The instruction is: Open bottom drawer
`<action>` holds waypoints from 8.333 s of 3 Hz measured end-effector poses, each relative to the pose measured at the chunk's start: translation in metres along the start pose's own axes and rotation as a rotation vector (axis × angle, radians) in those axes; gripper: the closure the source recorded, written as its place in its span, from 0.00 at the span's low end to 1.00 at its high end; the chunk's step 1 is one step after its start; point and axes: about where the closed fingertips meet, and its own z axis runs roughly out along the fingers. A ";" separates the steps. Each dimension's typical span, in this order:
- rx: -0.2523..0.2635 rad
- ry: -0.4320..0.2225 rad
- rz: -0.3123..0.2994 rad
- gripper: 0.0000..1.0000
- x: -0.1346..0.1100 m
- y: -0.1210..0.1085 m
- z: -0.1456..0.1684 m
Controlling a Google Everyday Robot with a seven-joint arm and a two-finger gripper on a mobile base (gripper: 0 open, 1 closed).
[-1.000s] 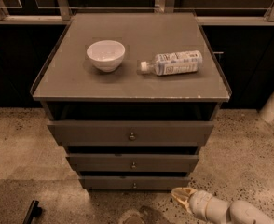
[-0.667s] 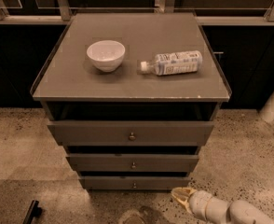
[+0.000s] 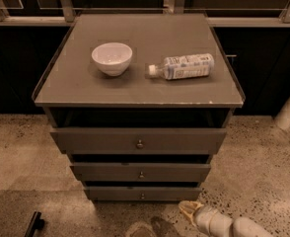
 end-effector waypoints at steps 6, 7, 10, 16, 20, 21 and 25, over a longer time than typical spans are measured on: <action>0.028 -0.119 -0.043 1.00 0.021 -0.064 0.123; 0.031 -0.120 -0.043 1.00 0.021 -0.065 0.122; 0.112 -0.129 -0.057 1.00 0.024 -0.087 0.142; 0.247 -0.028 0.009 1.00 0.059 -0.123 0.167; 0.111 0.026 0.111 1.00 0.083 -0.094 0.152; 0.111 0.026 0.111 1.00 0.080 -0.094 0.151; 0.100 0.084 0.331 1.00 0.116 -0.073 0.098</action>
Offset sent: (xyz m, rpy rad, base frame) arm 0.0543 -0.0051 -0.0979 -0.0140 0.0208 -0.0757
